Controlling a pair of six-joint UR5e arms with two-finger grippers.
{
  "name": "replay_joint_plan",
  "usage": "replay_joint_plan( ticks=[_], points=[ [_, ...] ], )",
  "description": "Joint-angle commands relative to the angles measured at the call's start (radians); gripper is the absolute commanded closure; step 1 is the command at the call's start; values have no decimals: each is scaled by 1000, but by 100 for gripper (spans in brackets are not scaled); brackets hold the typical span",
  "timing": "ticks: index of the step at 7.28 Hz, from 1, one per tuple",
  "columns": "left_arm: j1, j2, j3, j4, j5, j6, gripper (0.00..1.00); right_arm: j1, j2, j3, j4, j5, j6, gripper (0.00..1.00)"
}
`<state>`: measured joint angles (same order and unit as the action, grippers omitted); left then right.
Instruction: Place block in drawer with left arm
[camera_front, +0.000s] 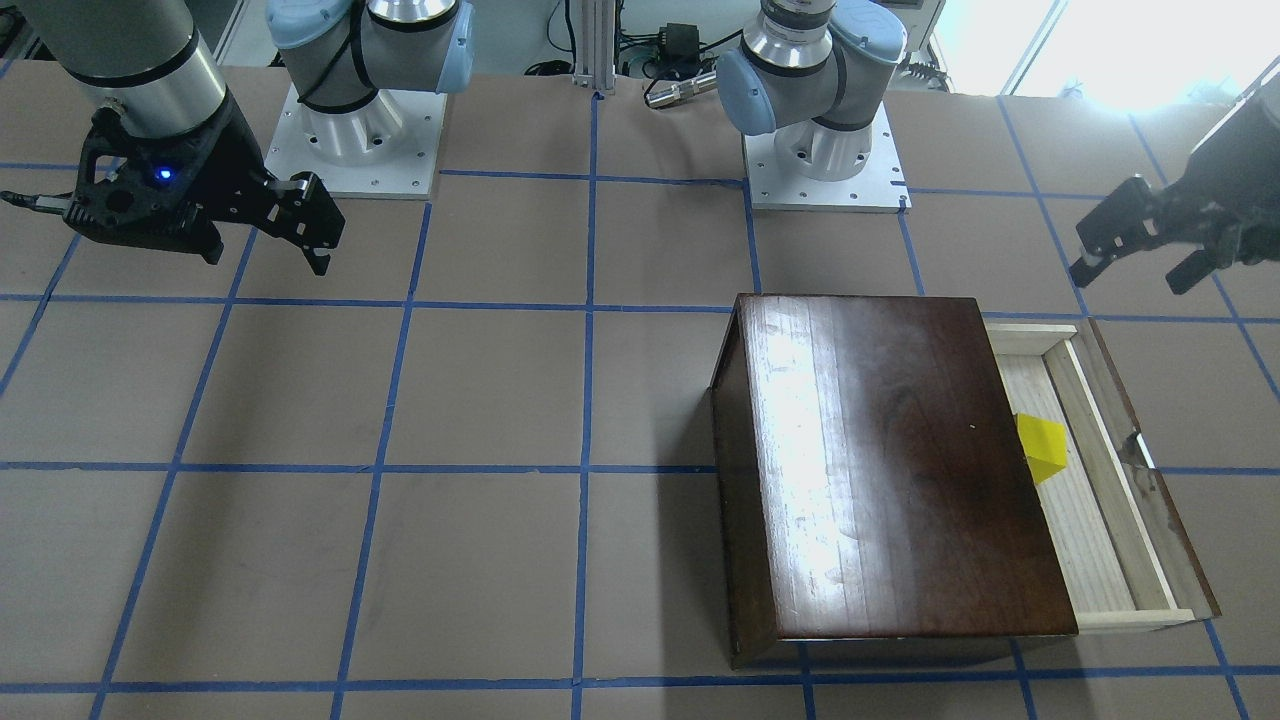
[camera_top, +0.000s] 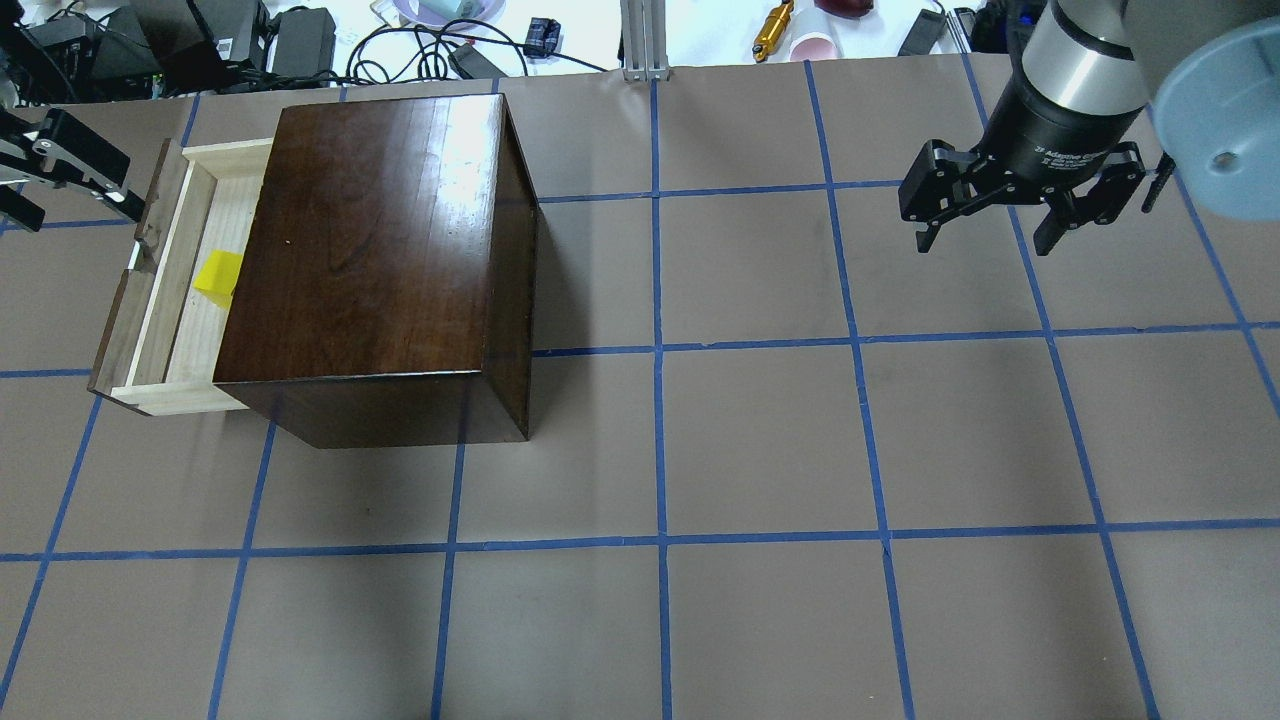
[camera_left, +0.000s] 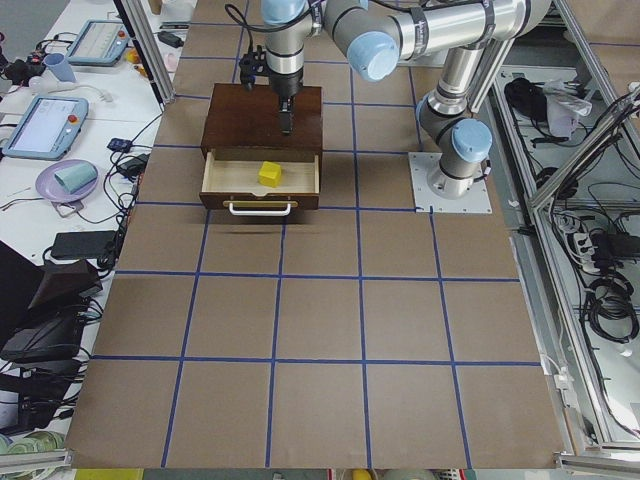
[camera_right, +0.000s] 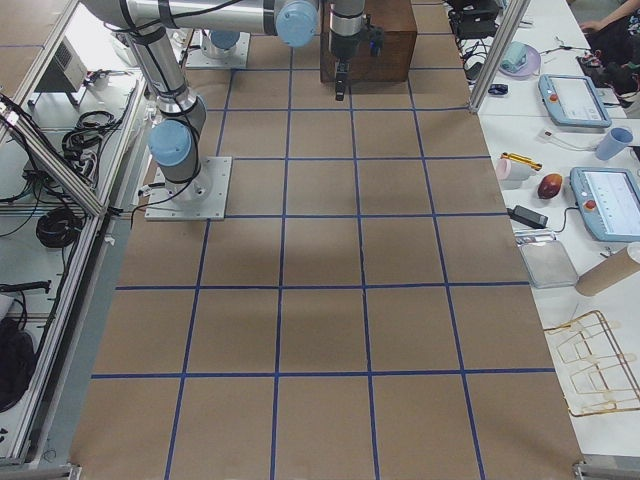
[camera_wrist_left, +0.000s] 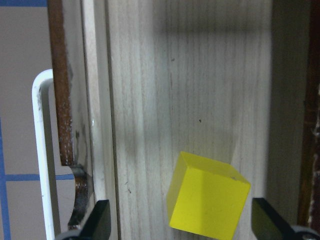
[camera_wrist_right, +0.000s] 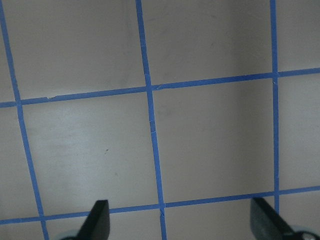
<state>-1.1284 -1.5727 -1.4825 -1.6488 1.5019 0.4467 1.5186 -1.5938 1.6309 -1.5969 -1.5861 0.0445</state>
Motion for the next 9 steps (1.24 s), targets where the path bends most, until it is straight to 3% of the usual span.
replay_joint_plan(
  ticks=[1,3,4,9],
  points=[
    [-8,63,-15,-36,1,0,0,0,0,1,0,0,0,0],
    [-34,56,-15,-34,8,-9,0,0,0,0,0,0,0,0],
    [-72,51,-13,-33,4,-133,0,0,0,0,0,0,0,0],
    [-373,16,-16,36,32,-434,0,0,0,0,0,0,0,0]
  ],
)
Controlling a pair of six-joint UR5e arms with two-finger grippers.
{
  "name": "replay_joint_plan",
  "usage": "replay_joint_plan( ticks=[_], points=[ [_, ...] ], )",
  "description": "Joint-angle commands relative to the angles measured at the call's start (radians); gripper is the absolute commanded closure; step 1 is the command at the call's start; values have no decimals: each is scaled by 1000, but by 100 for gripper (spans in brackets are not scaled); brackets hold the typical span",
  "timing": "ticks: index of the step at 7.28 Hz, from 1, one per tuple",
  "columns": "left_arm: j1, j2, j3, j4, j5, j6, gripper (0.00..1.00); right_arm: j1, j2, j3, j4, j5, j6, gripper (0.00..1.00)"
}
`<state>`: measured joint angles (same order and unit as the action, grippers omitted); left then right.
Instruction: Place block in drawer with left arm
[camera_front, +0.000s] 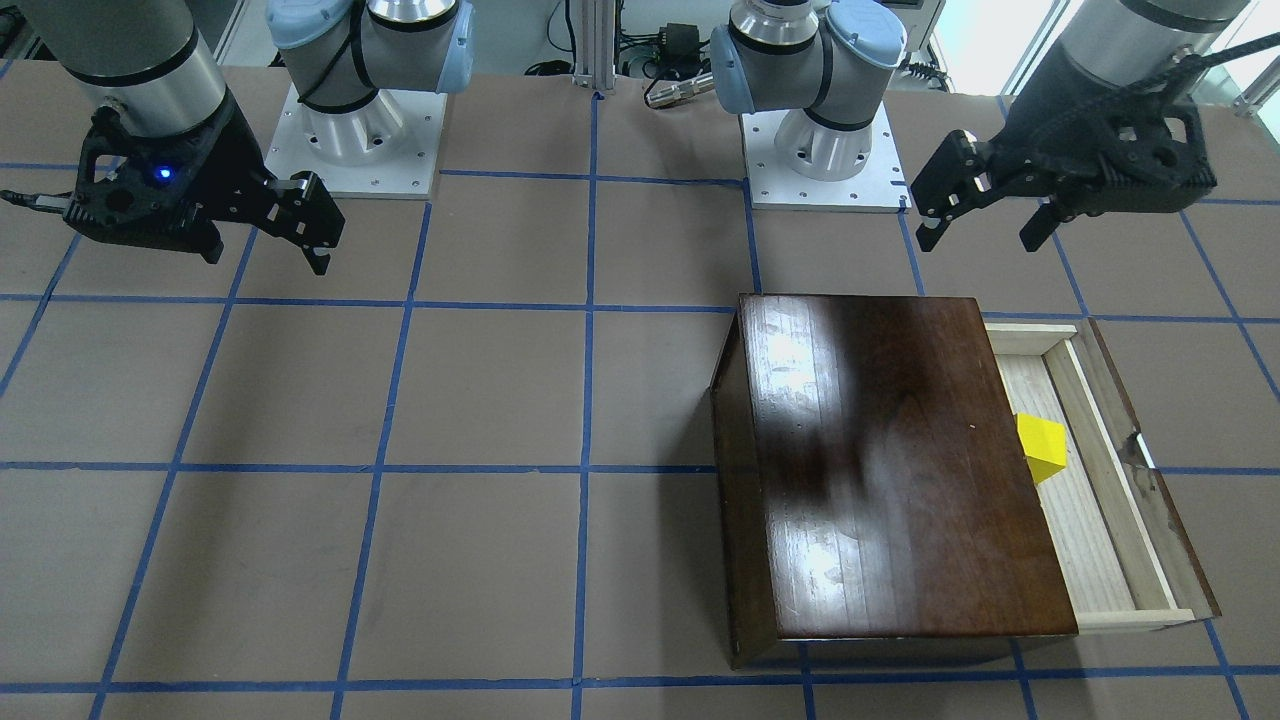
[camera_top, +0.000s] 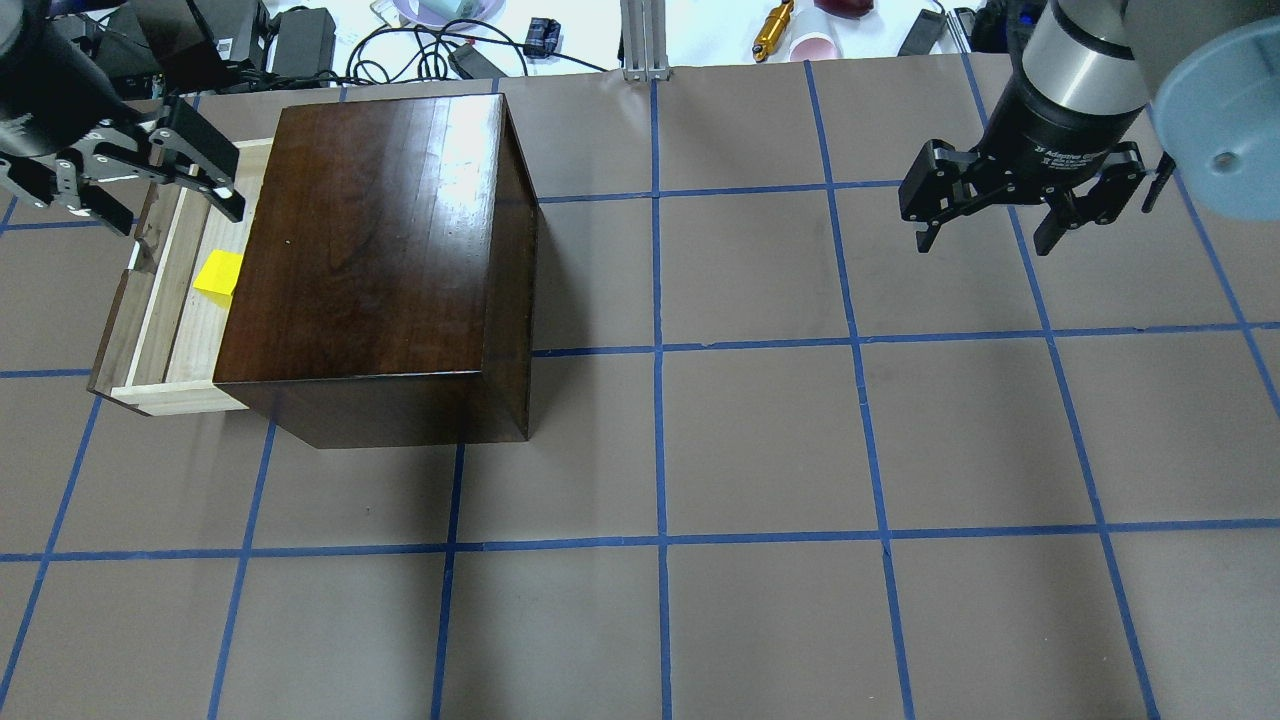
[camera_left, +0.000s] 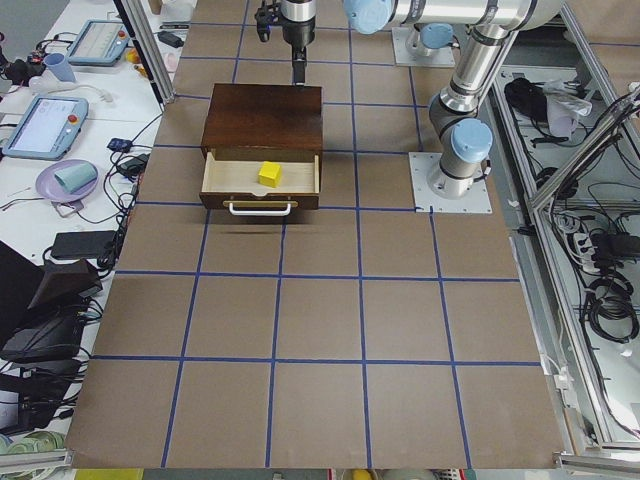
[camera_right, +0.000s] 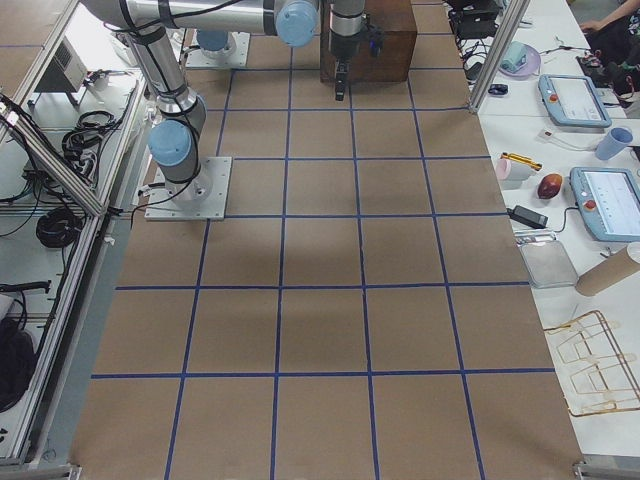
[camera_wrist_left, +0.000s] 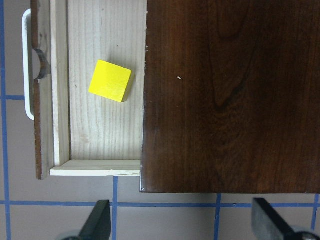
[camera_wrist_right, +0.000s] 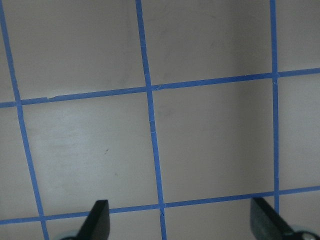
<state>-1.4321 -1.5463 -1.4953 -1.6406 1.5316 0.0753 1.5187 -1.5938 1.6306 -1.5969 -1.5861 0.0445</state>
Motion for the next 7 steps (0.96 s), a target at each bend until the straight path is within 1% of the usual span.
replay_joint_plan(
  ticks=[1,2,3,4,5,7],
  points=[
    [-99,-20,-6,30,2,-107,0,0,0,0,0,0,0,0],
    [-111,-27,-11,60,5,-129,0,0,0,0,0,0,0,0],
    [-116,-29,-19,65,51,-121,0,0,0,0,0,0,0,0],
    [-117,-29,-20,67,64,-114,0,0,0,0,0,0,0,0],
    [-117,-29,-20,68,64,-67,0,0,0,0,0,0,0,0],
    [-113,-32,-17,99,51,-72,0,0,0,0,0,0,0,0]
  ],
)
